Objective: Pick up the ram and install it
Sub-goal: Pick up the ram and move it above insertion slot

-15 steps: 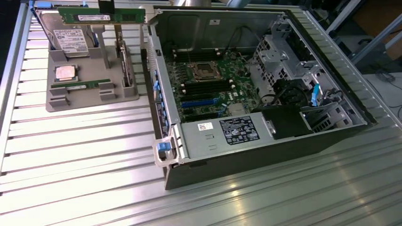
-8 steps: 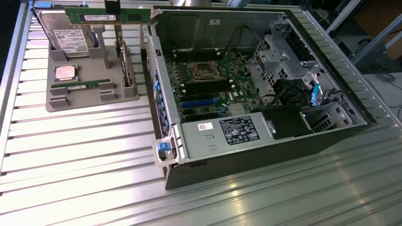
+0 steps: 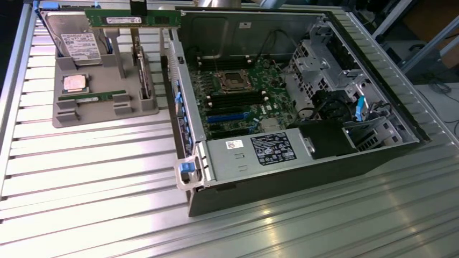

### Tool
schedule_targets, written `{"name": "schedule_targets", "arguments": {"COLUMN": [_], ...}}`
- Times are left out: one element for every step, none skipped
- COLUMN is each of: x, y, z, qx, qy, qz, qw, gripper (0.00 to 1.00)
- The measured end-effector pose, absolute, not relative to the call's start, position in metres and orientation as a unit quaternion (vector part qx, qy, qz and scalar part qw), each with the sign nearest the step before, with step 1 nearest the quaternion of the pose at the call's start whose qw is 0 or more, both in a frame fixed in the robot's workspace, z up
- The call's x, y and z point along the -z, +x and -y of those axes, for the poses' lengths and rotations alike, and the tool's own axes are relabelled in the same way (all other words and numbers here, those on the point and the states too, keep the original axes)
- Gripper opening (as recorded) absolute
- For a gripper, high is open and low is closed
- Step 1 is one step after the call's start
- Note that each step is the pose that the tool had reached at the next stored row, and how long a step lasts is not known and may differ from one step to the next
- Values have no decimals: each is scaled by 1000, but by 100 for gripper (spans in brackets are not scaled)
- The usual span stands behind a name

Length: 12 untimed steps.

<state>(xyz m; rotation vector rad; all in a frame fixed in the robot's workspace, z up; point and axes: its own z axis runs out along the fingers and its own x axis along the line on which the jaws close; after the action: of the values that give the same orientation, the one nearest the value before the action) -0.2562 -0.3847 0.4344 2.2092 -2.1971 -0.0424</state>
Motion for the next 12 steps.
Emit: {"name": "schedule_targets", "arguments": {"x": [-434, -434, -434, -434, -434, -434, -434, -434, -434, -434, -434, -434], "y": [-255, -254, -252, -252, -250, -248, -246, -245, -244, -242, -241, -240], "z": [385, 385, 385, 385, 385, 385, 385, 385, 385, 385, 385, 385], "qx": [14, 14, 14, 14, 14, 14, 14, 14, 14, 14, 14, 14], "qy": [709, 709, 709, 709, 709, 709, 709, 709, 709, 709, 709, 709], "qz": [705, 705, 705, 705, 705, 705, 705, 705, 705, 705, 705, 705], "qw": [13, 13, 13, 13, 13, 13, 13, 13, 13, 13, 13, 13], "gripper": [12, 12, 12, 12, 12, 12, 12, 12, 12, 12, 12, 12]}}
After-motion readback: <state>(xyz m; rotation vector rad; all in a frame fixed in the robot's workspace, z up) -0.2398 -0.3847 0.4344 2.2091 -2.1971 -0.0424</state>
